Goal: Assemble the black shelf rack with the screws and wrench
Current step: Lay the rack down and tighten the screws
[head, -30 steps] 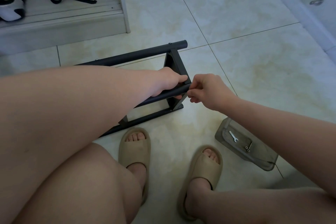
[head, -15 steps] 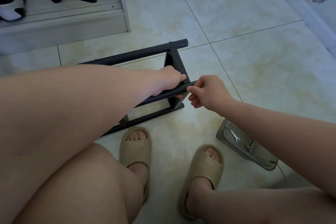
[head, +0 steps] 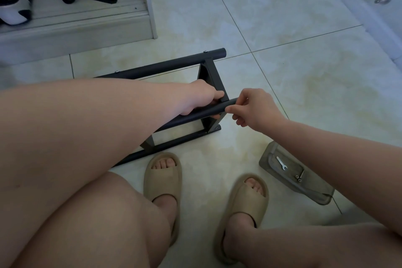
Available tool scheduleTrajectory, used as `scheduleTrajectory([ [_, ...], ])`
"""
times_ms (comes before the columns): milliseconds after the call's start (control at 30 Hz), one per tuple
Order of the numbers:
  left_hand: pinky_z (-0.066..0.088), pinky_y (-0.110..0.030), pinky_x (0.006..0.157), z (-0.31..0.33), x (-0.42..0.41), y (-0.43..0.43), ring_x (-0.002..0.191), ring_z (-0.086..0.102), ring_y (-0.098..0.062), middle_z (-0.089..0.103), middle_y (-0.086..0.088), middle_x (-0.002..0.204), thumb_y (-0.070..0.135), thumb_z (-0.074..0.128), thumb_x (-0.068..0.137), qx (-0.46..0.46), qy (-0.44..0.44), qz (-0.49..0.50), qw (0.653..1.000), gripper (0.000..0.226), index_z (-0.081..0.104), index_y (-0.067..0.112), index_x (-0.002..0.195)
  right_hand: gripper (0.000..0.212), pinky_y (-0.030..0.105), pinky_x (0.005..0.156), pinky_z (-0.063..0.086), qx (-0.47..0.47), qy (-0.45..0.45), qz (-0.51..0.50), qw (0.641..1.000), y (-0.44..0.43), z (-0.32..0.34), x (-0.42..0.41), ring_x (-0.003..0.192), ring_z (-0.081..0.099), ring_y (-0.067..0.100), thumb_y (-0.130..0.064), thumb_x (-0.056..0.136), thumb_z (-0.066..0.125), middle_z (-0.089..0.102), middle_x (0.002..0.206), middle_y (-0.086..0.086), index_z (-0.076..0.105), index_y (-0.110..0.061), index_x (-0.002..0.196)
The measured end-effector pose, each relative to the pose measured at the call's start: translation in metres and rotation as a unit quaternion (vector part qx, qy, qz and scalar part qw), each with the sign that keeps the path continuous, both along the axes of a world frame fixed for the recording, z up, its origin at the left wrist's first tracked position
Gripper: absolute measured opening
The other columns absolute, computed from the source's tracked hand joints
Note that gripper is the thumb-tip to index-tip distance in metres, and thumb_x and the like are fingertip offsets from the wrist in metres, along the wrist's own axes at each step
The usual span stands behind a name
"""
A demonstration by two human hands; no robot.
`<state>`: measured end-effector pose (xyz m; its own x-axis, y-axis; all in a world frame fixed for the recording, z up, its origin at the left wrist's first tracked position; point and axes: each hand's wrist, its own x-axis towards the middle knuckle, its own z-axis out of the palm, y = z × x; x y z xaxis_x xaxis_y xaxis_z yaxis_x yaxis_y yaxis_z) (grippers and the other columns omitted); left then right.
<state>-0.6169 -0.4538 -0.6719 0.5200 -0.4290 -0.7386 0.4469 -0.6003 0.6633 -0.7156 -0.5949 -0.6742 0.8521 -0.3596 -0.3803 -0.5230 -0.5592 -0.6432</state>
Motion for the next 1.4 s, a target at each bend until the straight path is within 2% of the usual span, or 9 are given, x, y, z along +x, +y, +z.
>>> scheduleTrajectory([
  [200, 0.048, -0.032, 0.075, 0.007, -0.006, 0.001, 0.084, 0.067, -0.022, 0.077, -0.004, 0.093, 0.038, 0.052, 0.1, 0.064, -0.081, -0.019, 0.994, 0.034, 0.067, 0.009, 0.108, 0.04, 0.039, 0.063, 0.053, -0.097, 0.024, 0.086, 0.991, 0.001, 0.008, -0.008, 0.068, 0.067, 0.022, -0.047, 0.088, 0.073, 0.071, 0.076, 0.005, 0.055, -0.013, 0.08],
  [300, 0.043, -0.032, 0.07, 0.016, -0.01, 0.004, 0.085, 0.056, -0.026, 0.063, -0.004, 0.088, 0.03, 0.045, 0.102, 0.117, -0.167, -0.041, 0.978, 0.028, 0.059, 0.009, 0.09, 0.04, 0.042, 0.076, 0.052, -0.145, 0.039, 0.14, 0.979, -0.002, 0.019, -0.02, 0.083, 0.062, 0.025, -0.057, 0.093, 0.06, 0.067, 0.091, 0.003, 0.057, -0.018, 0.092],
  [367, 0.044, -0.034, 0.072, 0.024, -0.016, 0.006, 0.088, 0.057, -0.029, 0.062, -0.01, 0.1, 0.028, 0.043, 0.101, 0.159, -0.228, -0.061, 0.959, 0.031, 0.059, 0.004, 0.112, 0.036, 0.041, 0.086, 0.051, -0.145, 0.041, 0.152, 0.977, -0.012, 0.026, -0.033, 0.099, 0.062, 0.023, -0.054, 0.097, 0.055, 0.067, 0.106, -0.002, 0.059, -0.02, 0.107],
  [433, 0.045, -0.04, 0.091, 0.034, -0.023, 0.003, 0.114, 0.054, -0.034, 0.058, -0.011, 0.126, 0.032, 0.043, 0.101, 0.195, -0.299, -0.072, 0.931, 0.04, 0.05, 0.008, 0.131, 0.04, 0.04, 0.098, 0.047, -0.153, 0.044, 0.164, 0.973, -0.026, 0.032, -0.05, 0.117, 0.057, 0.022, -0.051, 0.099, 0.054, 0.062, 0.125, -0.002, 0.056, -0.022, 0.127],
  [600, 0.042, -0.041, 0.099, 0.05, -0.059, -0.026, 0.127, 0.042, -0.026, 0.048, -0.003, 0.139, 0.032, 0.043, 0.101, 0.098, -0.461, -0.16, 0.867, 0.032, 0.051, 0.02, 0.13, 0.066, 0.044, 0.12, 0.022, -0.255, 0.076, 0.181, 0.947, -0.063, 0.034, -0.094, 0.153, 0.017, 0.023, -0.048, 0.101, 0.053, 0.025, 0.166, -0.003, 0.027, -0.029, 0.158],
  [767, 0.045, -0.045, 0.1, 0.033, -0.098, -0.07, 0.121, 0.051, -0.025, 0.053, -0.001, 0.132, 0.036, 0.046, 0.101, 0.045, -0.415, -0.327, 0.848, 0.03, 0.051, 0.021, 0.127, 0.078, 0.054, 0.124, 0.005, -0.301, 0.188, 0.14, 0.924, -0.101, 0.018, -0.128, 0.156, -0.012, 0.03, -0.048, 0.103, 0.048, -0.013, 0.17, -0.007, -0.004, -0.036, 0.161],
  [1000, 0.044, -0.043, 0.103, -0.035, -0.116, -0.122, 0.123, 0.052, -0.031, 0.054, -0.008, 0.138, 0.037, 0.048, 0.102, 0.099, -0.263, -0.438, 0.854, 0.046, 0.038, 0.017, 0.142, 0.078, 0.055, 0.123, 0.01, -0.269, 0.28, 0.126, 0.913, -0.151, -0.042, -0.136, 0.157, -0.008, 0.027, -0.029, 0.105, 0.047, -0.01, 0.17, -0.011, -0.008, -0.039, 0.16],
  [1267, 0.036, -0.029, 0.087, -0.137, -0.13, -0.161, 0.125, 0.052, -0.032, 0.055, -0.013, 0.138, 0.042, 0.047, 0.103, 0.084, -0.162, -0.356, 0.917, 0.054, 0.036, 0.013, 0.147, 0.053, 0.039, 0.103, 0.048, -0.184, 0.339, 0.109, 0.916, -0.194, -0.144, -0.163, 0.132, 0.053, 0.032, -0.017, 0.099, 0.05, 0.053, 0.148, 0.011, 0.045, -0.027, 0.151],
  [1400, 0.035, -0.031, 0.078, -0.165, -0.136, -0.167, 0.104, 0.056, -0.027, 0.063, -0.003, 0.107, 0.041, 0.05, 0.101, 0.061, -0.174, -0.319, 0.93, 0.025, 0.054, 0.02, 0.115, 0.03, 0.039, 0.09, 0.055, -0.211, 0.397, 0.114, 0.886, -0.207, -0.173, -0.183, 0.113, 0.064, 0.035, -0.02, 0.098, 0.055, 0.065, 0.126, 0.013, 0.063, -0.019, 0.127],
])
